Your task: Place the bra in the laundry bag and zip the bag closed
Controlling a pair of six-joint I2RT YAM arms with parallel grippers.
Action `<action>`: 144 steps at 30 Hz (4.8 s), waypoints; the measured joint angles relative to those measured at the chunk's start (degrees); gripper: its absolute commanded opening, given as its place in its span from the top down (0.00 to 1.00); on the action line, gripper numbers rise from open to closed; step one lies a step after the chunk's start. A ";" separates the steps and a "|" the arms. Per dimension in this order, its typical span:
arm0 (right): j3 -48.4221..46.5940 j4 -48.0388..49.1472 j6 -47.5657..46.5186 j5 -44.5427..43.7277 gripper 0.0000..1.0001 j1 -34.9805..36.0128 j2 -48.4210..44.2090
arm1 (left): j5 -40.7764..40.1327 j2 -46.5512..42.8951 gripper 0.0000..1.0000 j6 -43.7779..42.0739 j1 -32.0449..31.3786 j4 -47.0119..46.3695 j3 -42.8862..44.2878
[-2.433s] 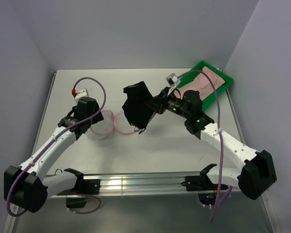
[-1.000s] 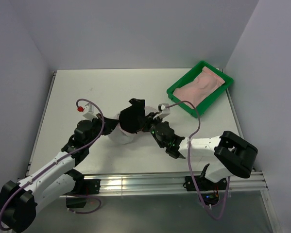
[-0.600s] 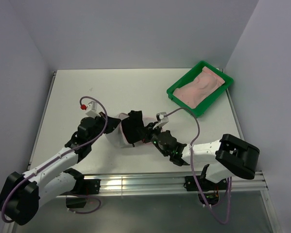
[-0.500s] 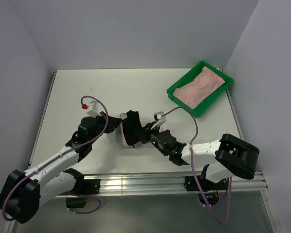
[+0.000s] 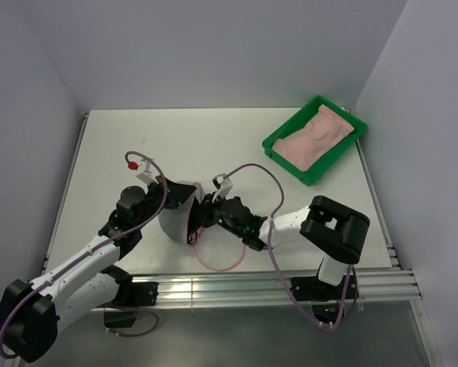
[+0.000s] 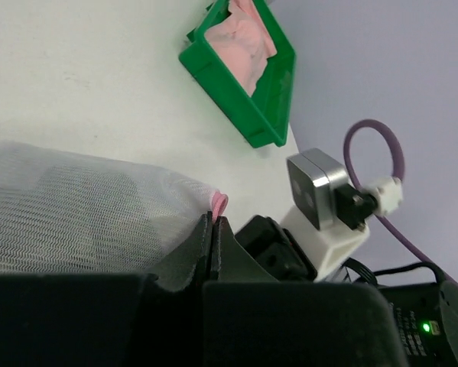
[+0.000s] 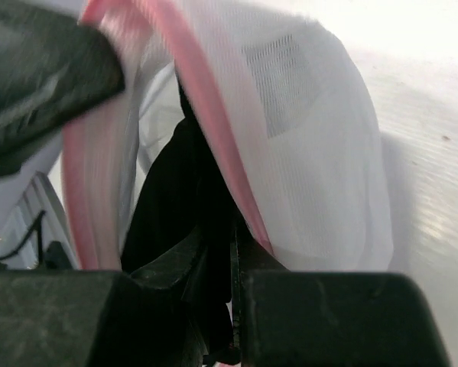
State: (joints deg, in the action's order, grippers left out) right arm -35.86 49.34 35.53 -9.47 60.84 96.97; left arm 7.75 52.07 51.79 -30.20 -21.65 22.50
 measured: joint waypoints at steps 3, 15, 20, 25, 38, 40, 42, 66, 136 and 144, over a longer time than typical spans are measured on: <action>-3.17 -2.38 1.75 1.01 1.00 -0.57 1.05 | 1.31 -1.38 1.00 0.20 0.00 -0.20 -0.31; -8.90 -18.82 12.68 -10.49 1.00 -4.13 -1.51 | 3.41 -4.98 1.00 3.69 -0.26 4.39 -3.02; -14.64 -22.45 15.02 -14.49 0.90 -4.09 1.99 | 3.63 -4.96 1.00 6.62 -0.26 7.04 -3.02; -15.82 -25.88 14.21 -15.69 0.32 -4.09 4.26 | 3.61 -5.01 1.00 9.86 -0.26 8.52 -2.95; -9.07 -37.81 2.89 -2.25 0.00 -6.29 -13.09 | -2.69 -4.94 1.00 11.08 5.25 11.67 -0.85; -5.90 -38.29 2.14 -0.81 0.12 -8.02 -17.35 | -3.15 -4.94 1.00 10.95 6.19 11.74 -0.85; -2.62 -39.93 1.79 -0.68 0.31 -10.01 -20.74 | -3.34 -4.92 1.00 10.80 6.69 11.72 -0.83; 8.81 -38.58 7.32 -1.20 1.00 -17.92 -15.85 | -2.60 -4.61 1.00 4.35 6.82 12.07 -0.46; -48.74 -59.87 -11.80 1.60 0.31 -57.66 9.84 | -2.12 -23.45 0.10 -12.11 21.00 34.03 17.42; -59.80 -68.13 -15.19 -5.44 0.16 -62.12 24.65 | 3.23 -22.08 0.10 -17.84 20.85 36.35 17.46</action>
State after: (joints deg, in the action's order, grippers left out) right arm -95.66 -18.79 20.34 -14.92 -1.28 121.62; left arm 10.98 30.00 33.95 -9.34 14.70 39.97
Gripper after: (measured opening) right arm 0.829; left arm 0.899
